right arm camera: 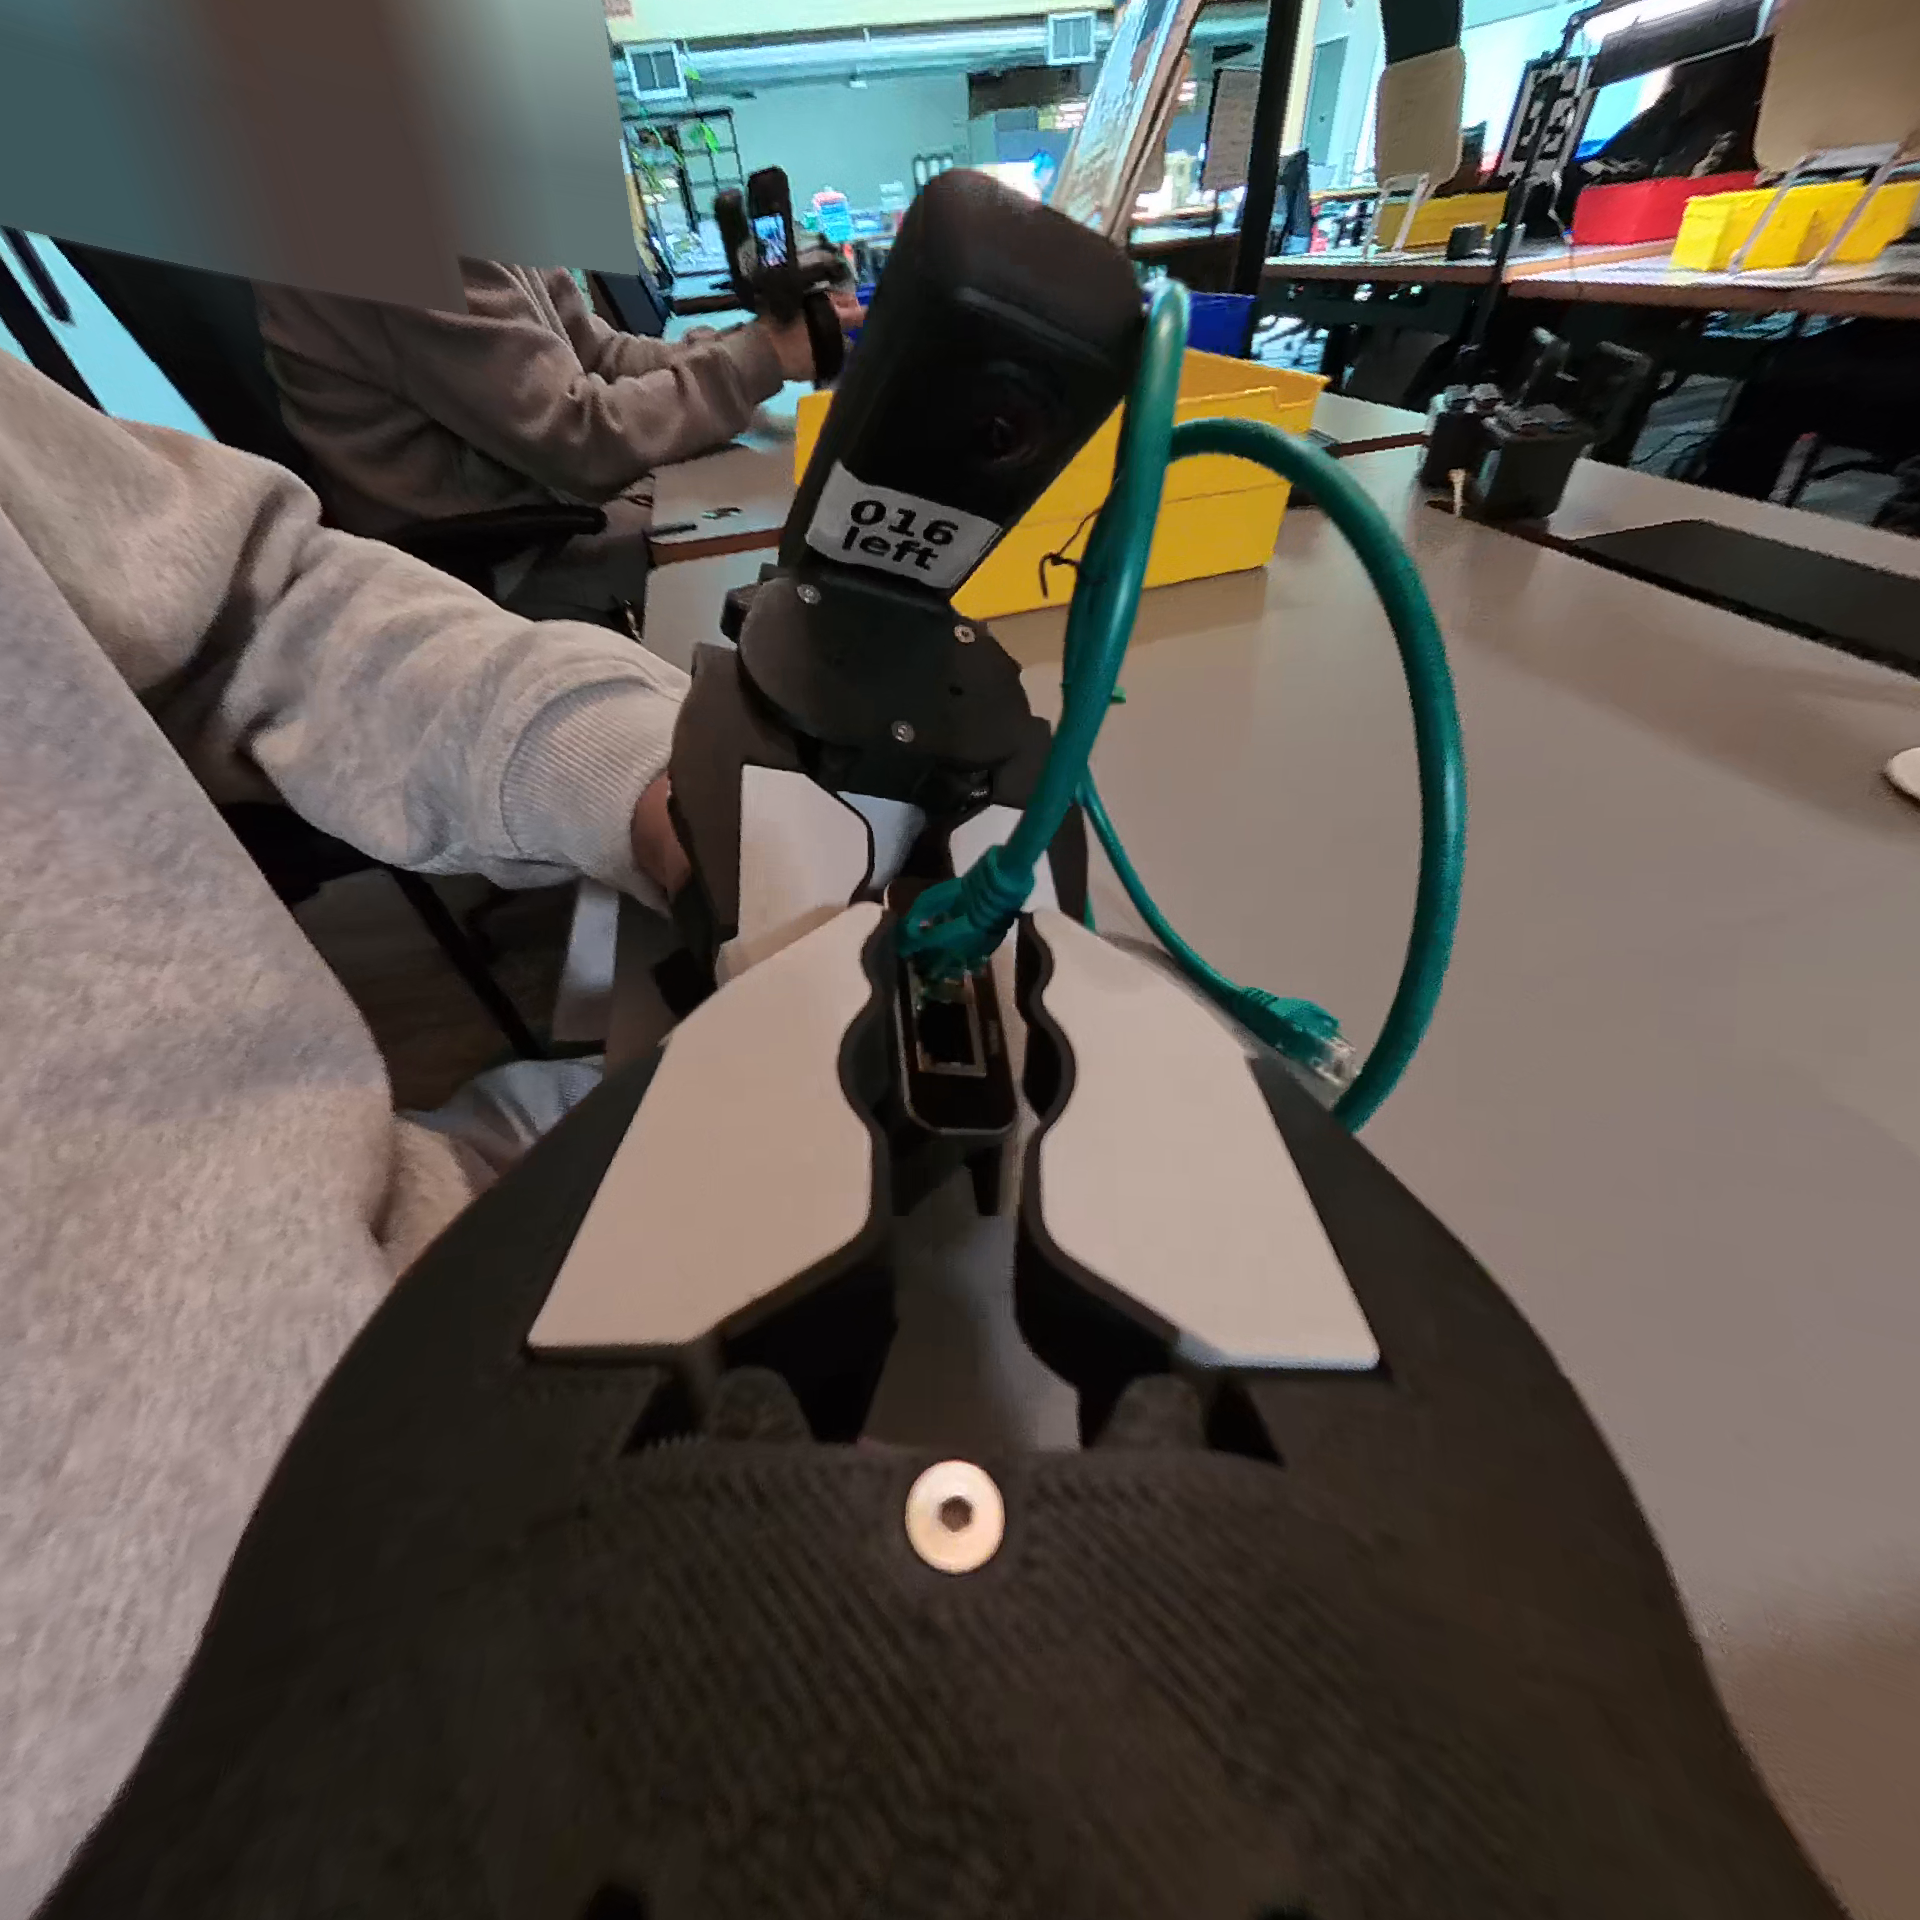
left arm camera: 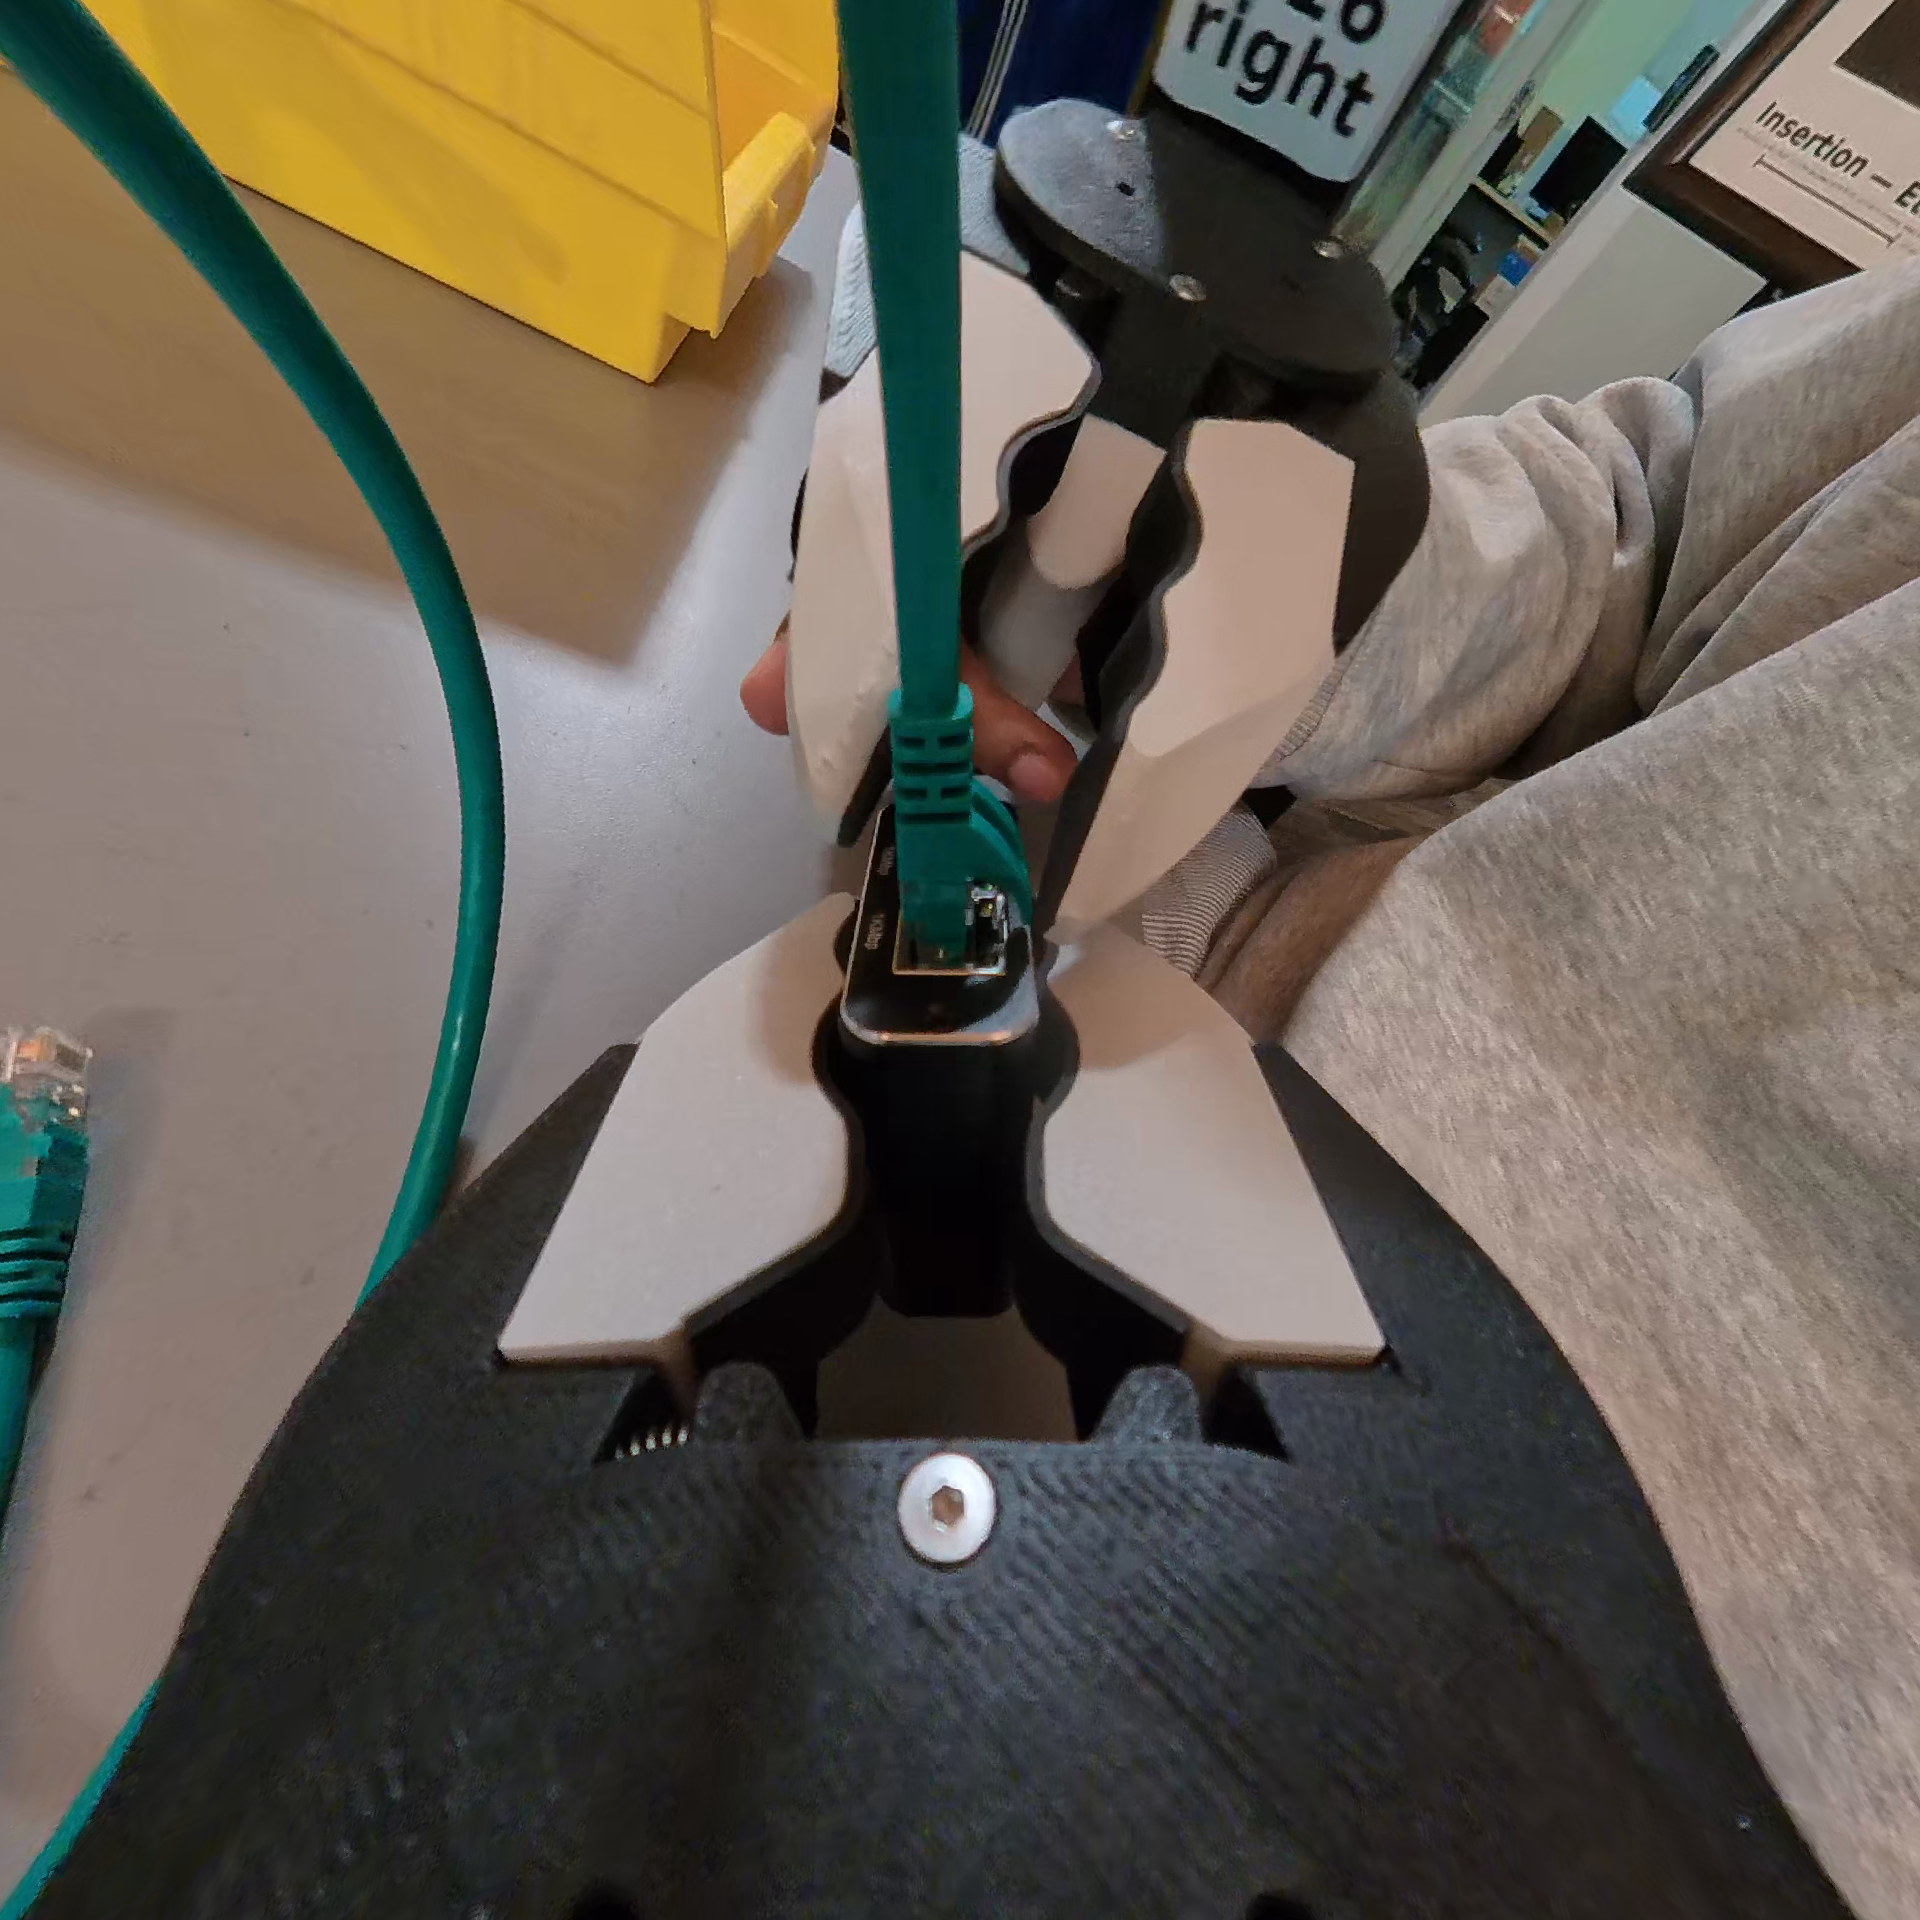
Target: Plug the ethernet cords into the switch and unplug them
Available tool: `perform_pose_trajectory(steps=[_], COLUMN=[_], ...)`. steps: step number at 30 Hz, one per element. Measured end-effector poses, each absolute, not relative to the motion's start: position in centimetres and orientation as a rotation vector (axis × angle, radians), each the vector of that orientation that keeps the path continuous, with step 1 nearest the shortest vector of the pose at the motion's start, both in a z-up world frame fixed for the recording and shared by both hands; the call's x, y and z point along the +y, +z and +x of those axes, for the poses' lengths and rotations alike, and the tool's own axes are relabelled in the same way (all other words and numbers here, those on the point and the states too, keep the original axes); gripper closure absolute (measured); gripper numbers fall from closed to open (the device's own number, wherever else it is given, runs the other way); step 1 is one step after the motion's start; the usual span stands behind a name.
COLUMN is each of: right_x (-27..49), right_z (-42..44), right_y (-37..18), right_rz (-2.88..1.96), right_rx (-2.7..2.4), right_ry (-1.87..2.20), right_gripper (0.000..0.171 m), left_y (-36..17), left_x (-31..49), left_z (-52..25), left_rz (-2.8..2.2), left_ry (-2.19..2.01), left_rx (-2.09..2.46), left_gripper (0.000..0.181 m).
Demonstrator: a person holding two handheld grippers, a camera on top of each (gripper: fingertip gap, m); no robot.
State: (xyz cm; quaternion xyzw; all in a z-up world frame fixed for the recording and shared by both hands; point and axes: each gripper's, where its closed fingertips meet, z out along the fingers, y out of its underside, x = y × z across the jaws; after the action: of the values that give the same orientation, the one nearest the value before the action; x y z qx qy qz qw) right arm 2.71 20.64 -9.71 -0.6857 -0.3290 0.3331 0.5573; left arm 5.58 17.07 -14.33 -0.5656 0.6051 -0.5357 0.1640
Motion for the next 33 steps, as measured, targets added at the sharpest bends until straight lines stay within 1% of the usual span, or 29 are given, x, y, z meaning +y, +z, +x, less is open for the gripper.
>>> perform_pose_trajectory(steps=[4, 11, 22, 26, 30, 32, 33], right_x=[20.2, 20.2, 20.8, 21.3, 21.6, 22.4, 23.3], right_z=[2.3, 2.1, 2.2, 2.8, 3.1, 4.4, 6.6], right_y=[-9.4, -9.3, -9.2, -8.3, -8.1, -6.8, -5.4], right_rz=[-1.597, -1.601, -1.64, -1.63, -1.637, -1.587, -1.525], right_rx=[-0.767, -0.727, -0.688, -0.61, -0.541, -0.394, -0.259], right_ry=[0.883, 0.937, 0.84, 0.9, 0.932, 0.958, 0.965], right_gripper=[0.152, 0.155, 0.157, 0.157, 0.157, 0.157, 0.157], left_y=[-13.8, -13.6, -13.4, -12.1, -11.6, -11.3, -12.1], left_x=[16.6, 16.5, 16.7, 16.5, 16.6, 16.6, 15.5], left_z=[5.5, 5.4, 5.4, 5.5, 5.5, 5.5, 5.1], left_rz=[-1.537, -1.509, -1.534, -1.594, -1.618, -1.634, -1.647], left_ry=[-1.528, -1.536, -1.576, -1.767, -1.82, -1.878, -1.887], left_rx=[1.744, 1.748, 1.709, 1.631, 1.605, 1.586, 1.669], left_gripper=[0.155, 0.155, 0.152, 0.153, 0.152, 0.153, 0.154])
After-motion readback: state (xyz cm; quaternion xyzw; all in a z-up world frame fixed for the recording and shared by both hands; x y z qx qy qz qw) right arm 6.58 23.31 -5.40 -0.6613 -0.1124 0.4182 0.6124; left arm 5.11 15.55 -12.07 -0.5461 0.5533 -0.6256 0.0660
